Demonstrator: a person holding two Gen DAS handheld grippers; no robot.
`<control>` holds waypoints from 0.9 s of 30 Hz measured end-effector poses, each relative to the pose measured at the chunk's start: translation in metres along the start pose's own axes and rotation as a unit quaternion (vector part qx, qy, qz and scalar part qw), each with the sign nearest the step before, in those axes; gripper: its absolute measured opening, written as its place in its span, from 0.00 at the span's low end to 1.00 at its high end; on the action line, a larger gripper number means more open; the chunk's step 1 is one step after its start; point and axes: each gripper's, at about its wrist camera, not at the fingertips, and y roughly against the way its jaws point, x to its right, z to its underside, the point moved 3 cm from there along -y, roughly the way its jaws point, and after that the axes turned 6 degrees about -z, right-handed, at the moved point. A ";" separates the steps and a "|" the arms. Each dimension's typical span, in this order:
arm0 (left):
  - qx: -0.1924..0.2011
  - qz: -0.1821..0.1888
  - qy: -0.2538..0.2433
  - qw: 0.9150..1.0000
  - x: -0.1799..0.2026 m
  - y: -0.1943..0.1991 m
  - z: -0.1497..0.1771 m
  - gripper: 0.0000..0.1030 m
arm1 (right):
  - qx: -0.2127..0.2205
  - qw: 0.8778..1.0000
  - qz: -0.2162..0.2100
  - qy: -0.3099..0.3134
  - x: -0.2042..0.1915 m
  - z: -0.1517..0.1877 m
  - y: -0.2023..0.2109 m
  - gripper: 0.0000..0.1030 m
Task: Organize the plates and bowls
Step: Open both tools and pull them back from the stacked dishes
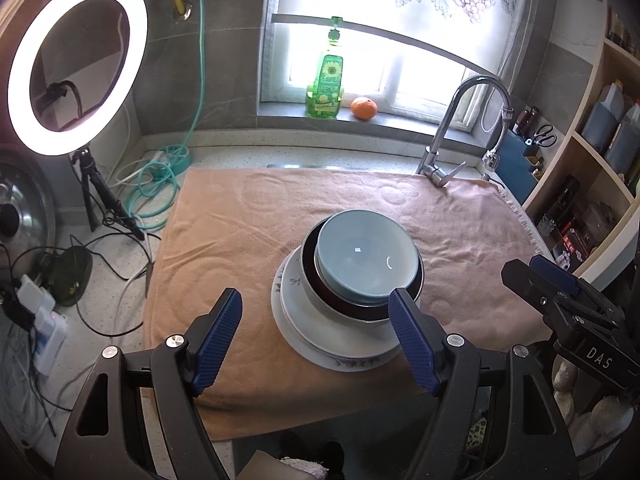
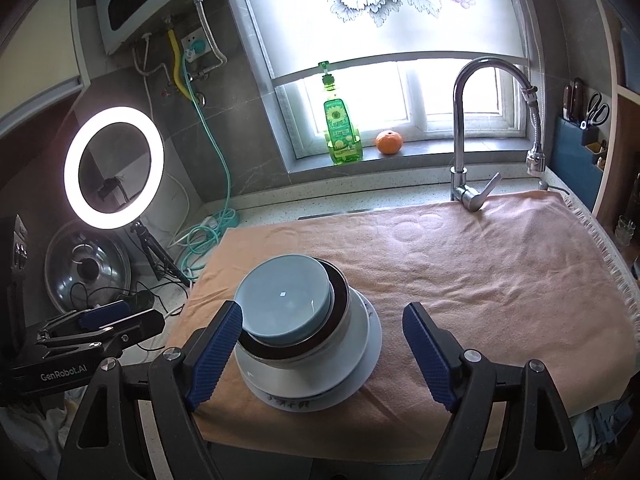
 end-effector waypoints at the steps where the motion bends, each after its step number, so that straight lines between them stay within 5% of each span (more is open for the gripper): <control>1: 0.000 0.001 0.000 1.000 0.000 0.001 0.000 0.73 | -0.001 1.000 0.001 0.000 0.001 0.000 0.000 0.77; 27: 0.003 0.004 -0.008 1.000 0.004 0.002 -0.001 0.74 | -0.007 1.000 0.013 -0.006 0.009 0.005 0.004 0.77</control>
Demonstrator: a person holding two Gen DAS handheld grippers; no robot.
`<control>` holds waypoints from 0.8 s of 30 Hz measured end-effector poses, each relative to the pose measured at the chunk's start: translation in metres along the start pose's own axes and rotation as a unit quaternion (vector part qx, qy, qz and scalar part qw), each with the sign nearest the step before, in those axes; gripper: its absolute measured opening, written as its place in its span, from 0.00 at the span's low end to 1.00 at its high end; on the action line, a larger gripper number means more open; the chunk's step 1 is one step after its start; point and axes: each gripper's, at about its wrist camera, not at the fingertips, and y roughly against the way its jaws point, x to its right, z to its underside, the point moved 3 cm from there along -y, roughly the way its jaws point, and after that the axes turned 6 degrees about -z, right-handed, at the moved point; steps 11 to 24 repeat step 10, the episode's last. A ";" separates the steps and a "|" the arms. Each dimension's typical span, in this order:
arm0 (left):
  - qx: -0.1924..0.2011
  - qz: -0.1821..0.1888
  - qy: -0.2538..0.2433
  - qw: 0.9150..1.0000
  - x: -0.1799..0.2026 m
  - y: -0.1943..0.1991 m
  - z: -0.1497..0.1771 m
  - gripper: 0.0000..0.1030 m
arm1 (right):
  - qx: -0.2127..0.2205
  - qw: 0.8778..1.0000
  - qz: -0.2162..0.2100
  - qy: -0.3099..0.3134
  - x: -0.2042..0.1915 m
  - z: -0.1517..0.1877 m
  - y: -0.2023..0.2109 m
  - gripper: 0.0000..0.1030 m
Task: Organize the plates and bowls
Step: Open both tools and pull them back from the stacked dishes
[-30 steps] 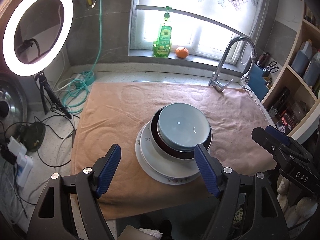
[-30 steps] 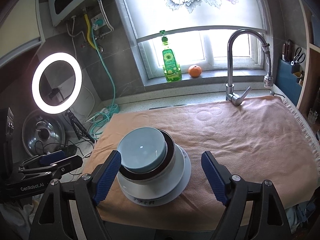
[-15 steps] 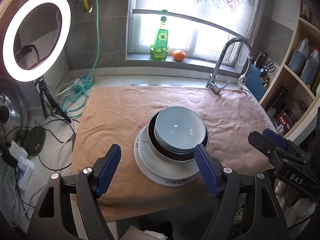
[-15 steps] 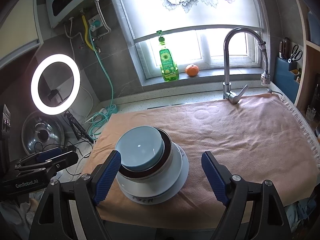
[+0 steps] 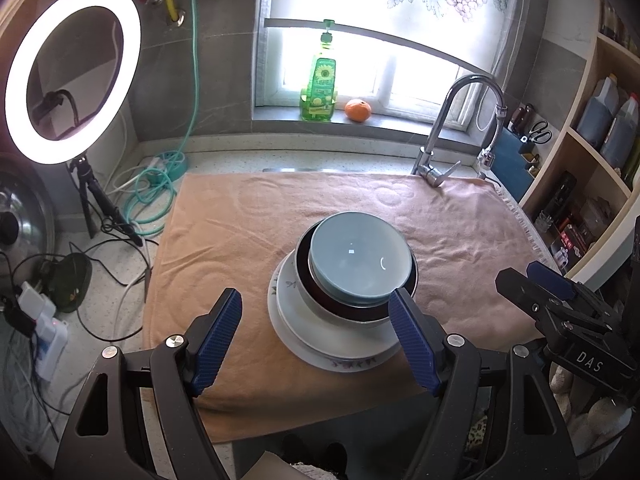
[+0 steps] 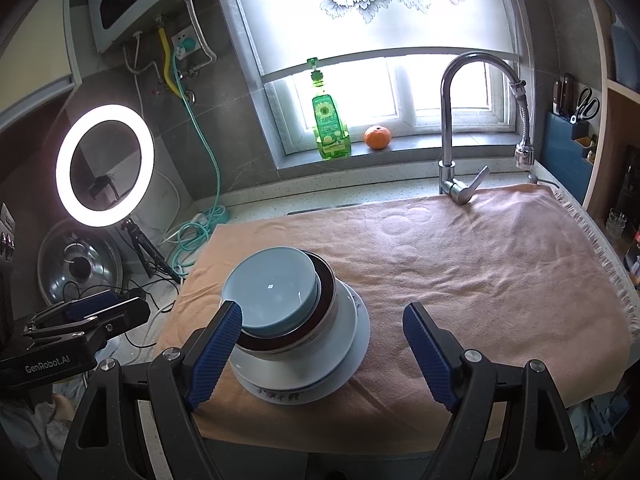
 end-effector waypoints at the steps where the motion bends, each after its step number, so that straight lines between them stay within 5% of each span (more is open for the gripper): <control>1: 0.000 0.000 0.002 1.000 -0.001 -0.001 0.000 0.74 | -0.001 1.000 -0.001 0.000 0.000 0.000 0.000 0.77; 24: 0.006 0.000 -0.011 1.000 -0.002 -0.005 0.001 0.74 | -0.002 1.000 0.011 0.006 0.000 0.000 -0.002 0.77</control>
